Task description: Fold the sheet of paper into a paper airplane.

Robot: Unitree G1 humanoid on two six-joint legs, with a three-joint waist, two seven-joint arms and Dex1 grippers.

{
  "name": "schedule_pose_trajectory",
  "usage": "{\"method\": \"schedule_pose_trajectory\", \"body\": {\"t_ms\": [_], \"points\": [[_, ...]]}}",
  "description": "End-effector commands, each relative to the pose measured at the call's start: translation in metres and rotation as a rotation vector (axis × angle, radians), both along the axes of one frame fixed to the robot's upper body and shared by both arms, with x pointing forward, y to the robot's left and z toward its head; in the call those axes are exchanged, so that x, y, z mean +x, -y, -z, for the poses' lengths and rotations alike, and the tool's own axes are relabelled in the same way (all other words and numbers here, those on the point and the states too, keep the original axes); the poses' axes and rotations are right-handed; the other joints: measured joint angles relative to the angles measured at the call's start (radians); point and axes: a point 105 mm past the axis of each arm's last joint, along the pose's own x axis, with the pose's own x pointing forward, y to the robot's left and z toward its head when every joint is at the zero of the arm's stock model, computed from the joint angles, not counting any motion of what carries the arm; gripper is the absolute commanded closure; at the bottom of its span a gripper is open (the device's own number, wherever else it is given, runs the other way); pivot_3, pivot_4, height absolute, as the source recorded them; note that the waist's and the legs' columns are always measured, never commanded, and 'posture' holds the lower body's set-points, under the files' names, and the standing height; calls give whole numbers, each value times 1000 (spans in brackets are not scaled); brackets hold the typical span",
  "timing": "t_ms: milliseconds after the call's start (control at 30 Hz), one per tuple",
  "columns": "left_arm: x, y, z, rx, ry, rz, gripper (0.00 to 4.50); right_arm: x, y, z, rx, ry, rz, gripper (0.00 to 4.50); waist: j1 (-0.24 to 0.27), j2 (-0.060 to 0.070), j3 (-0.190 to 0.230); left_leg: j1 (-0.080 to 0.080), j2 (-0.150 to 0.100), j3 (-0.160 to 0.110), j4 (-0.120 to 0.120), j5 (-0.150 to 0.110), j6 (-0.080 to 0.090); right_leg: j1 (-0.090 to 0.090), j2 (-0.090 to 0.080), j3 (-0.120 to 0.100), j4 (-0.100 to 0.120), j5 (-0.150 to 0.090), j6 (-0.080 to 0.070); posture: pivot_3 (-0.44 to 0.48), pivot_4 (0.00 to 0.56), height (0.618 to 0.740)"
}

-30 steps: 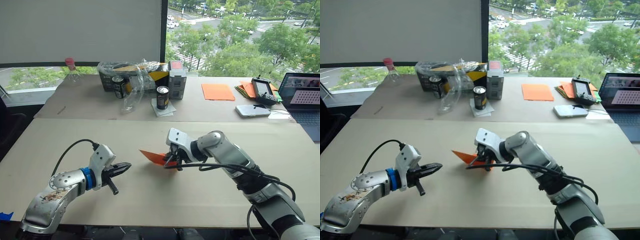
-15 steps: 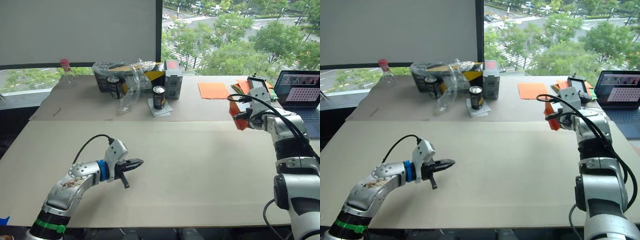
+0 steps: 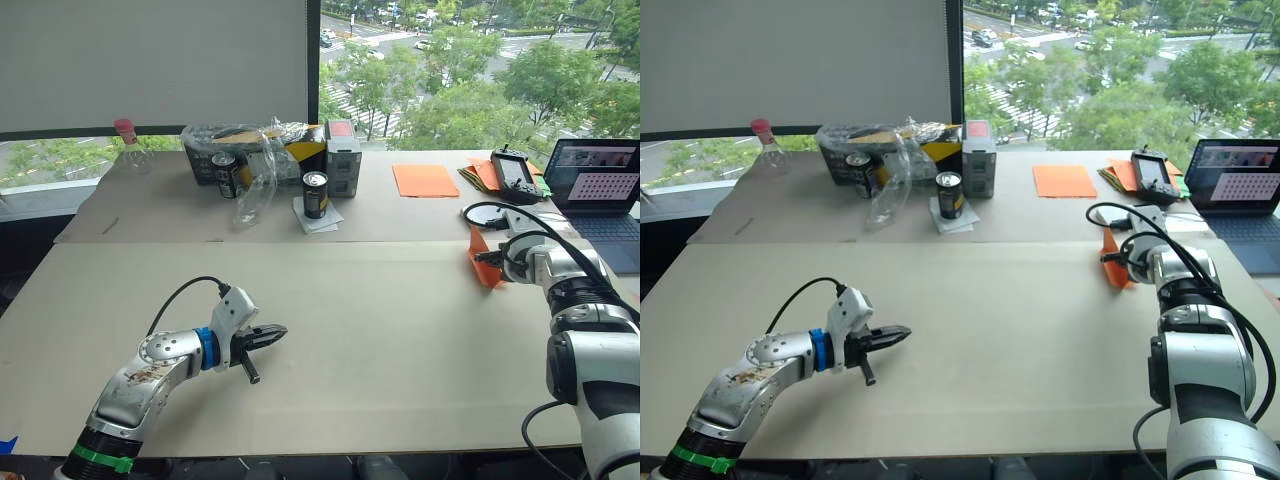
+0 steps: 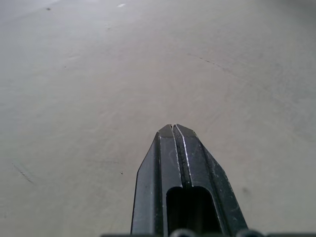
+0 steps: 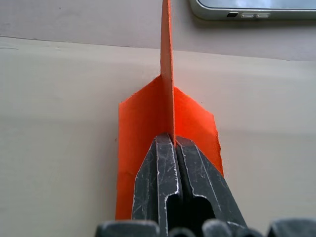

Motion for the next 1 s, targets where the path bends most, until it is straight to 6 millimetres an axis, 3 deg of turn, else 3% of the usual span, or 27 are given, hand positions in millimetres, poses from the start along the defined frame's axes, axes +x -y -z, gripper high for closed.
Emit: {"method": "schedule_pose_trajectory", "body": {"t_ms": [33,67,300,433,633,767,867,933,1000], "points": [[0,2,-14,-17,59,8,4500,-1,5,-6,5,16,10,4477,0,0,0,0,0,0,0,0,0,0,0,0,0,0,0,0,150,730],[1,3,-15,-24,62,7,4500,-1,6,-8,7,22,13,3897,0,0,0,0,0,0,0,0,0,0,0,0,0,0,0,0,150,730],[8,1,-18,-27,81,-14,4500,0,2,-22,27,53,-10,1485,-1,0,0,0,0,0,0,0,0,0,0,0,0,0,0,0,150,730],[11,0,-20,-32,89,-22,4500,-2,-4,-44,69,101,-35,111,2,0,0,0,0,0,0,0,0,0,0,0,0,0,0,0,150,730],[20,-3,-27,-44,122,-55,4500,-19,-34,-89,133,215,-223,46,5,1,0,0,0,-1,0,0,0,0,0,0,0,0,0,0,150,730],[23,-3,-34,-104,137,-59,4500,-46,-84,-105,241,286,-523,46,8,1,0,0,0,-1,0,0,0,0,0,-1,0,0,0,0,150,730],[24,-8,-35,-95,156,-71,4500,-86,-118,-84,165,270,-784,46,18,1,0,0,0,-2,1,0,0,1,0,-2,0,0,1,0,150,730],[23,-11,-33,-86,151,-74,4500,-101,-129,-71,33,329,-851,46,27,1,0,0,0,-2,1,0,0,1,0,-2,0,0,1,0,150,730],[22,-15,-29,-71,140,-78,4500,-114,-139,-57,84,352,-883,46,28,1,0,-1,0,-1,2,0,0,1,0,-2,0,0,1,0,150,730]]}}
